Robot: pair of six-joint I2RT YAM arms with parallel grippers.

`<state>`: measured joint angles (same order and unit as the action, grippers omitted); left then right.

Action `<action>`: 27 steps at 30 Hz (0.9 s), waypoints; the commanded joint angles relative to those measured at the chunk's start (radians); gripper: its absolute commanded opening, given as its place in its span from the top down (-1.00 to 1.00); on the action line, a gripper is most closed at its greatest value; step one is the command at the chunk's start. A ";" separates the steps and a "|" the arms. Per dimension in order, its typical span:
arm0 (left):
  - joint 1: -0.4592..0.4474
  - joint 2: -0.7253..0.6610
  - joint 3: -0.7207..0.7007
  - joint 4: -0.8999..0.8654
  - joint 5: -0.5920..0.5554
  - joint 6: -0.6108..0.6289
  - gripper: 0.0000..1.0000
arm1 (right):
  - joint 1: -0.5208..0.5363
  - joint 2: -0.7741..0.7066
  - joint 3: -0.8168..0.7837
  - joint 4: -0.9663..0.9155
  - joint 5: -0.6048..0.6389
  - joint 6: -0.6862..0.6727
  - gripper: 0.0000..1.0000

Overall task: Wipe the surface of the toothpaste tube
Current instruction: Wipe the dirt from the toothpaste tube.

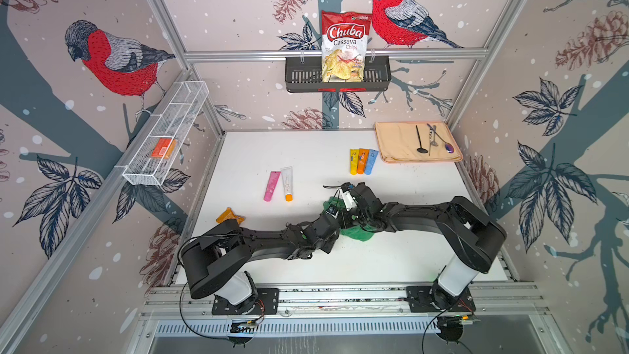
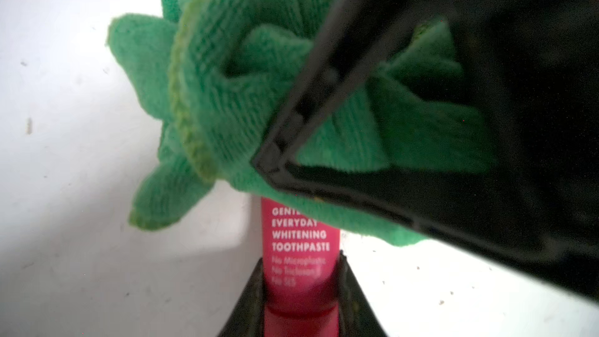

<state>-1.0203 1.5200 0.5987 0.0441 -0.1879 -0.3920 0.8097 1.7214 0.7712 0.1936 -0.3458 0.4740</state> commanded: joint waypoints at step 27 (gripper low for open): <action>-0.003 0.019 0.015 -0.012 0.043 0.022 0.54 | 0.017 -0.132 -0.082 -0.032 -0.067 -0.027 0.76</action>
<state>-1.0229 1.5314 0.6086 0.0479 -0.1608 -0.3687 0.8173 1.6028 0.7097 0.1322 -0.2581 0.4408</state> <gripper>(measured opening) 0.295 0.133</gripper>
